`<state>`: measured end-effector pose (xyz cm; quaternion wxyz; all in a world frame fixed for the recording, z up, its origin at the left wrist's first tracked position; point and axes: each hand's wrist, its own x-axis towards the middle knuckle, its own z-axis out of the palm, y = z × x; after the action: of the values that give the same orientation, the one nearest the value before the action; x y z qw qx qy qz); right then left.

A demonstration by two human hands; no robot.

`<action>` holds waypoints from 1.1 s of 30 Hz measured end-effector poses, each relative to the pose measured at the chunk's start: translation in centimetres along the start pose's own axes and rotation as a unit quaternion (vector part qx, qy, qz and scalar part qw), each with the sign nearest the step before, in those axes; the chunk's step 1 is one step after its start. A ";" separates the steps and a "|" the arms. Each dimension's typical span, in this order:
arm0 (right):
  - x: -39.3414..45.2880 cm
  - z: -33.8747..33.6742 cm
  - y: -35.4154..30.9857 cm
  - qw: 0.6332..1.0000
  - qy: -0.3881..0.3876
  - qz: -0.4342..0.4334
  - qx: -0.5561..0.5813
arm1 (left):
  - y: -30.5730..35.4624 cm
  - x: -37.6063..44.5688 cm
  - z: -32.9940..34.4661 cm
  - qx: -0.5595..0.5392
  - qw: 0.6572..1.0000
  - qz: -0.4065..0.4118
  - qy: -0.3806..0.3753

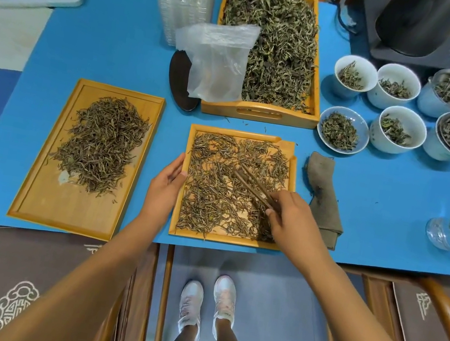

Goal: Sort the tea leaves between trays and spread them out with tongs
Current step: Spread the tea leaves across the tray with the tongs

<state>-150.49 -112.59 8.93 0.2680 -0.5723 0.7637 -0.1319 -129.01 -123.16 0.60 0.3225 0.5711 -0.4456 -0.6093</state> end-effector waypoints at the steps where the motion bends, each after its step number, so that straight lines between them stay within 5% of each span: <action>1: 0.0 0.2 -0.2 1.000 -0.006 -0.004 -0.001 | 0.0 0.0 0.0 -0.001 1.000 -0.001 0.000; 33: -4.8 0.5 1.7 1.000 -0.021 0.003 -0.010 | 0.2 -0.1 0.0 0.011 1.000 0.000 -0.004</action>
<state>-150.59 -107.48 8.85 0.2789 -0.5754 0.7607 -0.1114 -128.97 -123.18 0.84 0.3139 0.5722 -0.4538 -0.6067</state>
